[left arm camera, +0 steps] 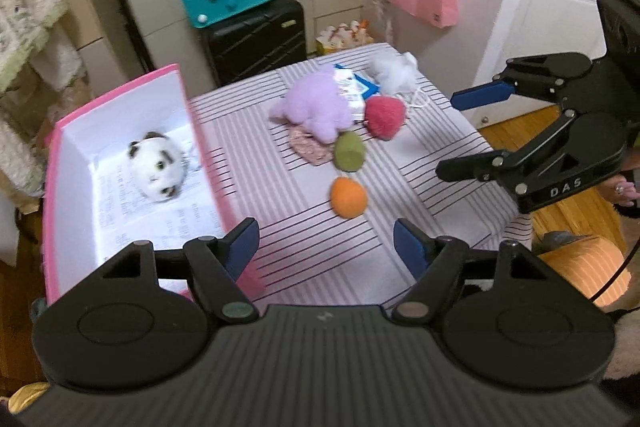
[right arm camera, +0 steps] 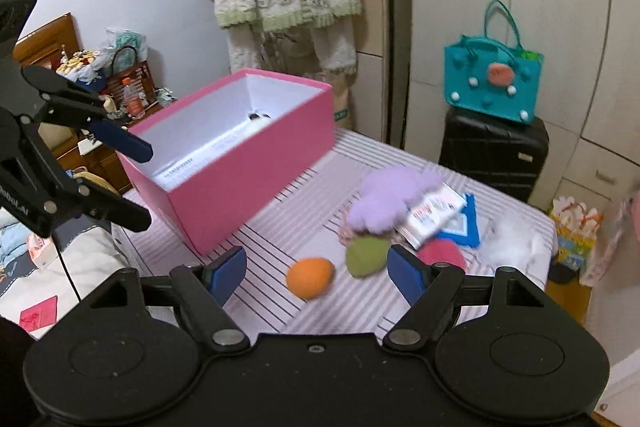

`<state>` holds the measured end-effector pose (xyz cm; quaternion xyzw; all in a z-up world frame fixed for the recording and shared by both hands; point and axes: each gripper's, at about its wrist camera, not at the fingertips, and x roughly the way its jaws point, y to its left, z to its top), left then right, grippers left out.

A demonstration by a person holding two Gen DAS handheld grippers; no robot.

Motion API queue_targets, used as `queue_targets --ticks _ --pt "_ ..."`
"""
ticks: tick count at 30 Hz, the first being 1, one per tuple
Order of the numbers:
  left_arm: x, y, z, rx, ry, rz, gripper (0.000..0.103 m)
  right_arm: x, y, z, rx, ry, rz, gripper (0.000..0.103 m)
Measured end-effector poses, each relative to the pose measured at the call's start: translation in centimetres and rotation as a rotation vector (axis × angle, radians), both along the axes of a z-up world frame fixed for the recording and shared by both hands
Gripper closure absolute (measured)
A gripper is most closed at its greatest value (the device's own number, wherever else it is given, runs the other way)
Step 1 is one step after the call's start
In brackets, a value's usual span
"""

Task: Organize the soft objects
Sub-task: 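Grasp the orange sponge egg with the left tool while the right tool grasps the pink pompom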

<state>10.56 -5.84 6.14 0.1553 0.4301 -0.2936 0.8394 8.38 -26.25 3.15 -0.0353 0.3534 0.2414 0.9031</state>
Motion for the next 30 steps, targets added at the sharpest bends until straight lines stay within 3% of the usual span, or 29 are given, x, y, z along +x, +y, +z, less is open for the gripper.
queue_targets --ticks 8,16,24,30 --pt "1.5 -3.5 -2.9 -0.027 0.006 -0.078 0.03 0.7 -2.8 -2.8 -0.01 -0.001 -0.007 0.017" --pt "3.8 -5.5 -6.8 -0.013 0.002 -0.053 0.029 2.9 -4.6 -5.7 -0.029 0.009 -0.01 0.016" --pt "5.1 -5.8 -10.1 -0.058 0.003 0.011 0.029 4.8 -6.2 -8.1 0.012 -0.043 -0.004 0.016" --pt "5.7 -6.4 -12.2 -0.048 0.002 0.042 0.029 6.0 -5.0 -9.7 -0.053 -0.07 0.039 0.016"
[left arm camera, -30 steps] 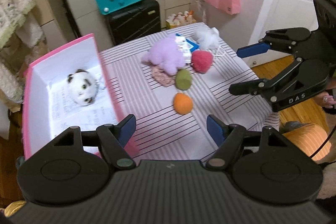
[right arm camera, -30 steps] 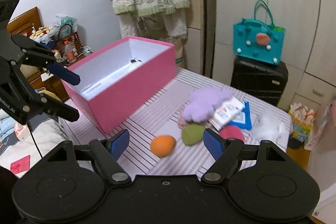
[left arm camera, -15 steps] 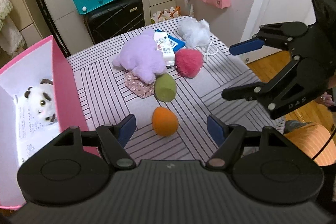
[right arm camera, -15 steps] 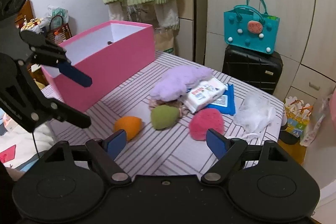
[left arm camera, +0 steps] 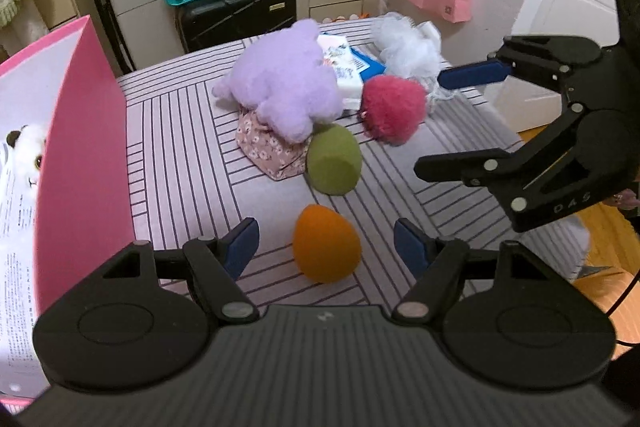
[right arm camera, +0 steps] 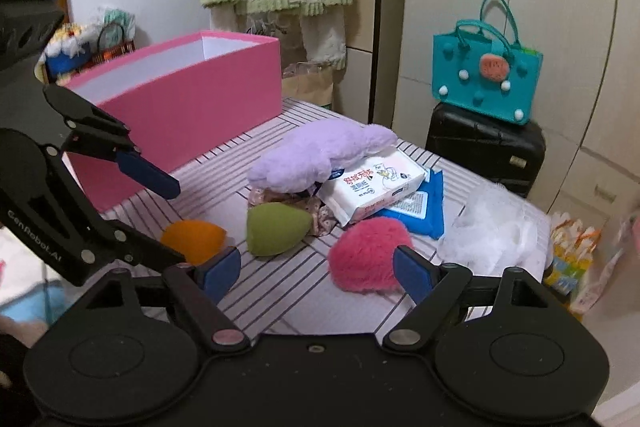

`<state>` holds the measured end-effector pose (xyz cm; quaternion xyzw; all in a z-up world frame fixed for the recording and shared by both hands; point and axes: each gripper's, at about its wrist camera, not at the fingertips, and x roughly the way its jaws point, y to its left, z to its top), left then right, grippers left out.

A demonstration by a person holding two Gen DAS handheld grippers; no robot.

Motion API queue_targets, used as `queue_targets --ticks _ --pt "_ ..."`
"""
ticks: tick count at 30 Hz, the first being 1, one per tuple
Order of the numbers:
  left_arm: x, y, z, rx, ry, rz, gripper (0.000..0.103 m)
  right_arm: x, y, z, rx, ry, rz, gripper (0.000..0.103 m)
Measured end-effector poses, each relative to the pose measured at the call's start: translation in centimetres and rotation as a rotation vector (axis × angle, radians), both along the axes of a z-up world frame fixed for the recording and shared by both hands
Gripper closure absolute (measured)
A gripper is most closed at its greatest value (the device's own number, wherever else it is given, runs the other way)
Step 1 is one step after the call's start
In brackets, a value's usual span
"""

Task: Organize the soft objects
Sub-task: 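Grasp the orange sponge egg with the left tool while the right tool grasps the pink pompom, then carry the orange egg and pink pompom over the pink box with both tools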

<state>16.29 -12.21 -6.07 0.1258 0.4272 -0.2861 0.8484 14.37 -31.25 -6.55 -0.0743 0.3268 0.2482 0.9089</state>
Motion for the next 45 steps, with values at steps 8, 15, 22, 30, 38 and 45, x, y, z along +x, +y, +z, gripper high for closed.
queue_targets --ticks 8,15,22,30,38,45 --pt "0.2 -0.3 -1.5 0.021 0.037 0.046 0.03 1.9 0.6 -2.4 -0.127 -0.052 -0.029 0.016" --pt "-0.1 -0.6 -2.4 0.05 0.034 0.07 0.055 3.5 -0.2 -4.0 -0.042 -0.035 -0.098 0.04" --pt "-0.9 -0.6 -1.9 0.054 0.005 0.054 0.067 2.7 0.5 -3.6 -0.075 -0.029 -0.108 0.051" --pt "-1.3 0.9 0.2 0.036 0.04 0.031 0.067 0.0 0.4 -1.4 -0.036 0.072 -0.088 0.05" --pt "-2.8 3.4 3.1 0.036 0.099 -0.011 0.067 -2.6 2.4 1.0 0.074 0.25 -0.025 0.05" --pt "-4.0 6.0 5.1 0.033 0.156 -0.024 0.067 -3.3 4.9 3.4 0.095 0.316 0.07 0.049"
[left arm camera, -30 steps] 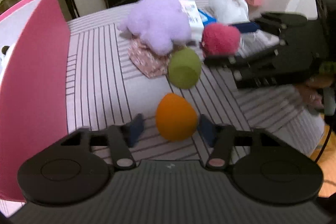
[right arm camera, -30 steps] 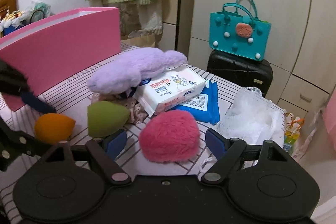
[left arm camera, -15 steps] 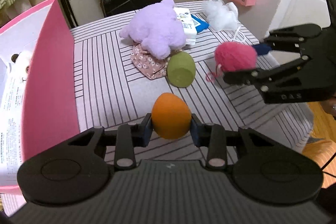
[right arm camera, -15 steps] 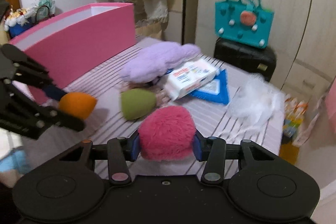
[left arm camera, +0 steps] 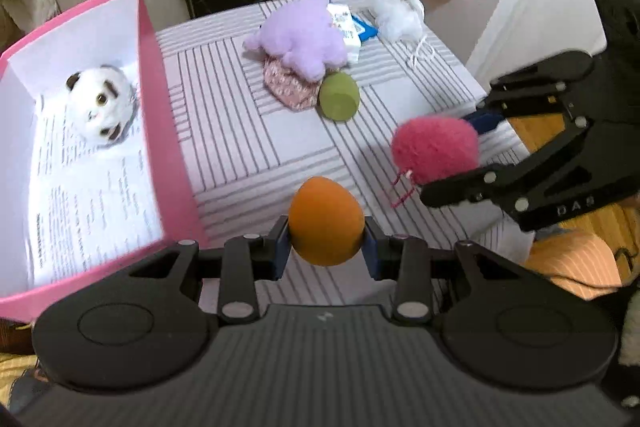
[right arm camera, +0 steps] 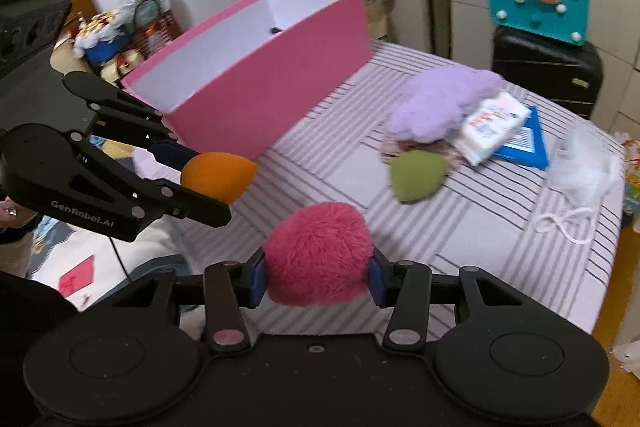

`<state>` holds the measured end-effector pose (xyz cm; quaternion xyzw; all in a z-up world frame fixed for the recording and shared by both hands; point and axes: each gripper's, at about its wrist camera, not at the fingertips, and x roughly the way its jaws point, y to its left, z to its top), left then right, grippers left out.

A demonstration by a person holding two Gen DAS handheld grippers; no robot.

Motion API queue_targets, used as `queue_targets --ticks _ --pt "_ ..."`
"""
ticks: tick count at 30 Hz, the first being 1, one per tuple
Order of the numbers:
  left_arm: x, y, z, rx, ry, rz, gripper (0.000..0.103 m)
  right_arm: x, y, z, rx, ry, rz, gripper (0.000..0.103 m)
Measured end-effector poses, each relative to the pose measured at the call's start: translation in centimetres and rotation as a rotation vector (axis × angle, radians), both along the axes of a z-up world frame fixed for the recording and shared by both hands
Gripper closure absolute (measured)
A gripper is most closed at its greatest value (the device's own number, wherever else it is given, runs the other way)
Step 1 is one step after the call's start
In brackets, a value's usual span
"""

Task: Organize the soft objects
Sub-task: 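Carry the orange egg and pink pompom over the pink box with both tools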

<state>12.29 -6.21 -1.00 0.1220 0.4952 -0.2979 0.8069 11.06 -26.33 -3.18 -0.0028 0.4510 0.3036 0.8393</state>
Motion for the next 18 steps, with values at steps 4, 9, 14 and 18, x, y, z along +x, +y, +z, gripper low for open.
queue_targets --ticks 4,9,14,18 --pt "-0.2 1.4 0.7 0.01 0.073 -0.016 0.067 0.6 1.5 1.1 0.009 0.036 0.039 0.049" --pt "-0.6 3.2 2.2 0.02 0.049 -0.01 0.067 1.4 3.8 2.8 0.024 0.053 0.099 0.049" --pt "-0.4 6.0 4.2 -0.017 -0.007 0.009 0.067 2.1 6.2 4.4 0.008 0.009 0.147 0.049" --pt "-0.1 8.2 5.6 -0.051 -0.051 0.028 0.067 2.5 7.9 5.3 -0.019 -0.095 0.152 0.049"
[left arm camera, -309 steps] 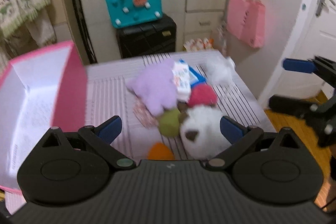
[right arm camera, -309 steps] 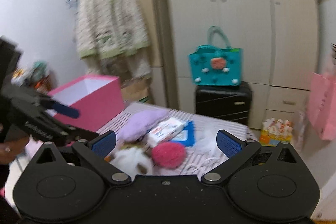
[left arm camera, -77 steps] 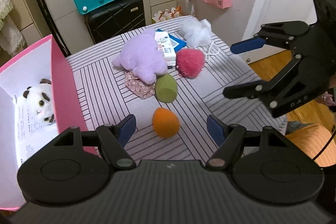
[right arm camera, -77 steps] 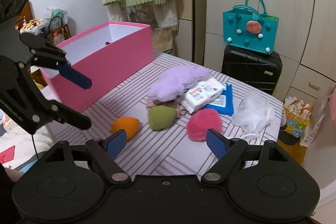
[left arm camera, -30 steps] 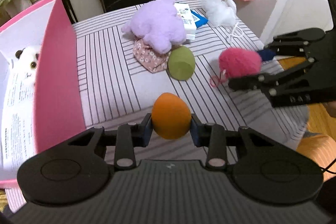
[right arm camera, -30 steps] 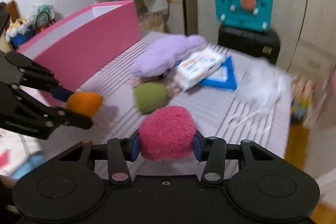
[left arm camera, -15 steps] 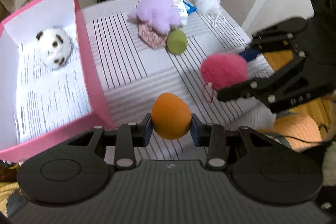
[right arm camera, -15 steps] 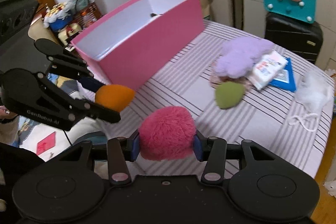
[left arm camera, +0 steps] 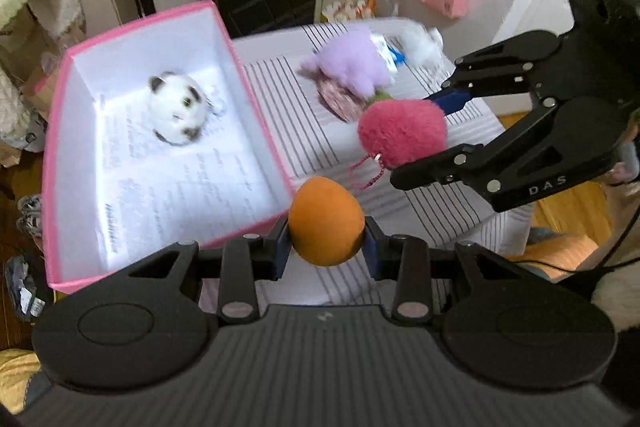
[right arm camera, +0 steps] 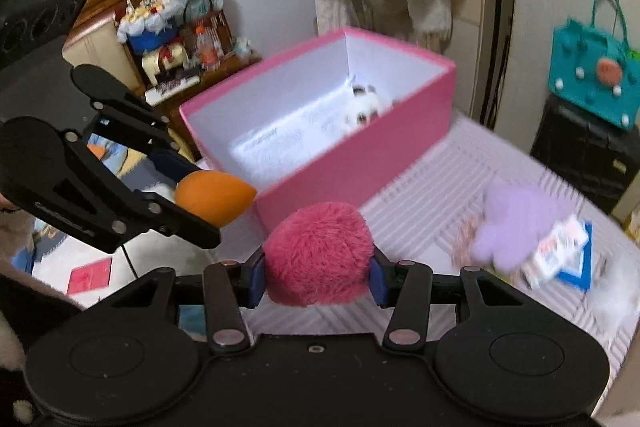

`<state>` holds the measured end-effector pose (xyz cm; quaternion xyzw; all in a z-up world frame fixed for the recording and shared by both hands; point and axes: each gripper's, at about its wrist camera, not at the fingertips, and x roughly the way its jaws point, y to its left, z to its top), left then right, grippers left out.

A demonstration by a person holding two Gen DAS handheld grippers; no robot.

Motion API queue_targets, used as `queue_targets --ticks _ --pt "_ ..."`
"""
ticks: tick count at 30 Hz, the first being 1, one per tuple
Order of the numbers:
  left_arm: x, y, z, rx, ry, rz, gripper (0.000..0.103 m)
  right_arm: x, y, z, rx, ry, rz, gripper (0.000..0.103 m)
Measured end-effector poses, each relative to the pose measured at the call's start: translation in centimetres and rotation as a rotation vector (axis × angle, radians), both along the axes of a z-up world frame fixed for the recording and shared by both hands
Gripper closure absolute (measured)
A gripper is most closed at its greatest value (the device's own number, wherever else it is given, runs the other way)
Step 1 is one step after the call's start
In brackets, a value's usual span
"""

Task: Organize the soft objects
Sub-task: 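Carry the orange egg and pink pompom over the pink box with both tools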

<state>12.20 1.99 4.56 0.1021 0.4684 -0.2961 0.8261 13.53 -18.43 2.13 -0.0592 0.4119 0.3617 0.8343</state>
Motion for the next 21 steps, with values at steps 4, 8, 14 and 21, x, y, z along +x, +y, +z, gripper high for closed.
queue_targets --ticks 4,8,14,21 --pt "1.4 1.8 1.1 -0.011 -0.061 0.044 0.067 0.9 1.2 1.1 0.034 -0.055 0.01 0.049" --pt "3.8 3.4 0.9 -0.027 -0.079 0.102 0.067 2.4 2.6 2.3 0.051 -0.115 0.028 0.049" --pt "8.7 5.6 -0.5 -0.029 -0.081 0.203 0.067 5.7 5.3 3.5 0.068 -0.195 0.05 0.049" --pt "14.3 6.0 -3.4 0.076 -0.079 0.253 0.066 11.9 9.6 2.0 0.04 -0.154 0.116 0.049"
